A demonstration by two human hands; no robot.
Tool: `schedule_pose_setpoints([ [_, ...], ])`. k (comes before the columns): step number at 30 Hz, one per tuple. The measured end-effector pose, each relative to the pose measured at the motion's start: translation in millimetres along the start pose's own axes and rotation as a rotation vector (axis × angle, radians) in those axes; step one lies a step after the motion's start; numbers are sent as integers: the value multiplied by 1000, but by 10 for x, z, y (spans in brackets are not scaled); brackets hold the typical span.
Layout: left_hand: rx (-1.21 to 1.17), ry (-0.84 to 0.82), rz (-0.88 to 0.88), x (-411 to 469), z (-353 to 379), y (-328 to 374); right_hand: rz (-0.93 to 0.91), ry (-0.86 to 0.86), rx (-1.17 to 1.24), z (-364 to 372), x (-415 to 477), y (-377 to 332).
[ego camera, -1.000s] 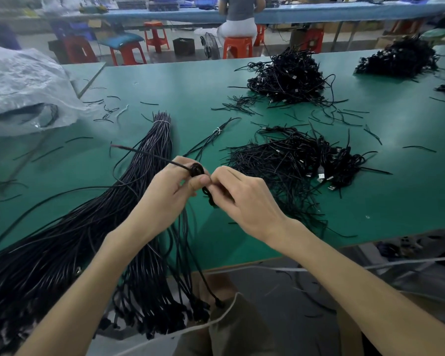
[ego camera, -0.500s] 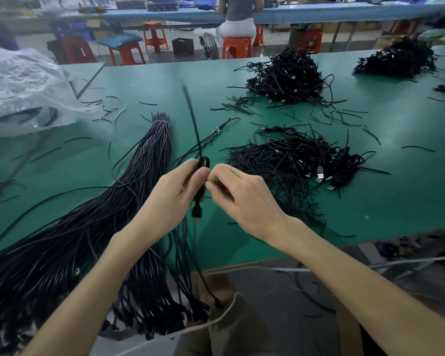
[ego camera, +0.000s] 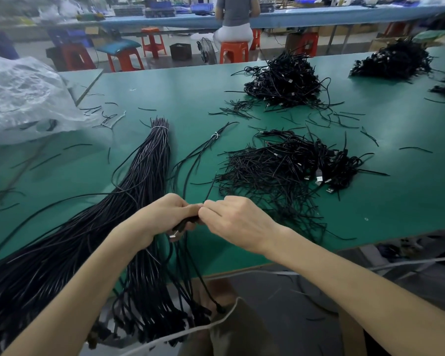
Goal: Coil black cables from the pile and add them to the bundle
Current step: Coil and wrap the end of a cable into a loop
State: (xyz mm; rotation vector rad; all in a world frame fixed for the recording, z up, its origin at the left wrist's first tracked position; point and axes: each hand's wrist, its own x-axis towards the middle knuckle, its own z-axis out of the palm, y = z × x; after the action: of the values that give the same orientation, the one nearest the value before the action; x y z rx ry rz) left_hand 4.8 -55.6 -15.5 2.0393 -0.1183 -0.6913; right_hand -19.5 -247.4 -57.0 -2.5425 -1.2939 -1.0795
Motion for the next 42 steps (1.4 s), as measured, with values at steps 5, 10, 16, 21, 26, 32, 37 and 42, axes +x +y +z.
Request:
schedule_pose_setpoints([
  [5, -6, 240, 188, 94, 155, -102, 643, -118, 549, 18, -41, -77],
  [10, -313, 367, 270, 97, 221, -132, 1179, 39, 1037, 4, -15, -160],
  [16, -420, 421, 298, 88, 344, -39, 1337, 28, 1273, -63, 11, -119],
  [21, -292, 394, 297, 98, 360, -76, 1346, 11, 1343, -135, -90, -52],
  [26, -130, 349, 323, 134, 305, -76, 1375, -21, 1312, -190, -190, 97],
  [32, 469, 702, 249, 179, 150, -173, 1440, 160, 1057, -411, -326, 753],
  [37, 681, 630, 74, 285, 277, -256, 1559, 378, 717, -491, -533, 1419],
  [42, 655, 736, 91, 320, 308, -306, 1556, 257, 430, -443, -797, 1552],
])
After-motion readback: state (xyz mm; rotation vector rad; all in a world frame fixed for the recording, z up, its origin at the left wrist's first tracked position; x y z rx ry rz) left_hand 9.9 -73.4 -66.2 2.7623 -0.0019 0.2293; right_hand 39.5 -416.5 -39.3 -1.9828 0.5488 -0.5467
